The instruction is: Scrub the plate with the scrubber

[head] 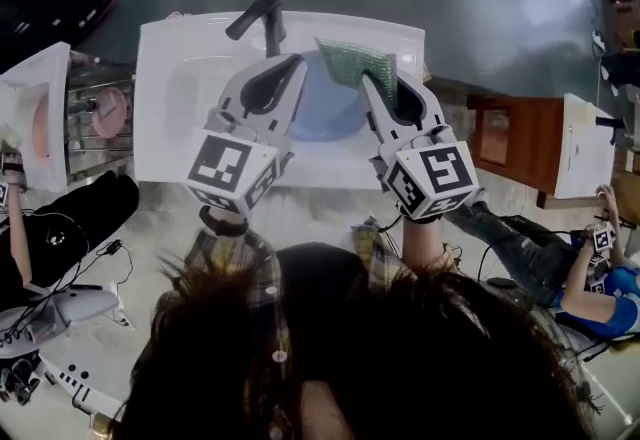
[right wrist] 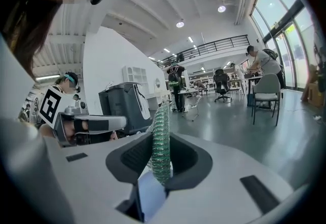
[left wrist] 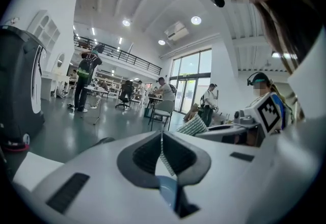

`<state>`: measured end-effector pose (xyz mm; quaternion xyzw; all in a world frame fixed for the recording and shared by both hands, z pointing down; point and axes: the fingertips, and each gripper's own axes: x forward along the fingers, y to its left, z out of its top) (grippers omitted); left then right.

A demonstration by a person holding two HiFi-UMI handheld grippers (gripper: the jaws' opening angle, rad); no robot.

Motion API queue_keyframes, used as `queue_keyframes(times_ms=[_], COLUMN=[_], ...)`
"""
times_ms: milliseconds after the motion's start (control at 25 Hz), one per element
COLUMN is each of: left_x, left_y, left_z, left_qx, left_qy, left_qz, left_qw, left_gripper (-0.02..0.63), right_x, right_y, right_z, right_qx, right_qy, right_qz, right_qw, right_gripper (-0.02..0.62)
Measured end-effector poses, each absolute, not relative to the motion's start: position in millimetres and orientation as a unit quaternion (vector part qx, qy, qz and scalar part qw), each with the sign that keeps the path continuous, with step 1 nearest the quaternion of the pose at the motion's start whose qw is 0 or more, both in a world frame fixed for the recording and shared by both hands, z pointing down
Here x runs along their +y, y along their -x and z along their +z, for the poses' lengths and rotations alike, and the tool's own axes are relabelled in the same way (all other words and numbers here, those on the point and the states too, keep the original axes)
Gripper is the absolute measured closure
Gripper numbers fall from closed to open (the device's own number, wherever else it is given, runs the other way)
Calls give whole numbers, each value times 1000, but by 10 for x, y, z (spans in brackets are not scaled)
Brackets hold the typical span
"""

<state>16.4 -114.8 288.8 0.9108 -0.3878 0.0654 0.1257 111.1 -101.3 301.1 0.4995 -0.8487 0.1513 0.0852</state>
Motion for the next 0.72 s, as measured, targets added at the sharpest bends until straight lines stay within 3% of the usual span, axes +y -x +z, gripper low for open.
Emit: queue_keyframes(times_ms=[720], left_x=[-1094], left_y=[36], left_z=[3070], left_qx=[-382], left_qy=[-908], left_qz=[82], left_qw=[148], left_gripper=[584], right_x=[-966], right_y=[-997], right_z=[3200], right_qx=[-836], right_qy=[-509], right_qz=[176], right_qw=[106], right_gripper=[495])
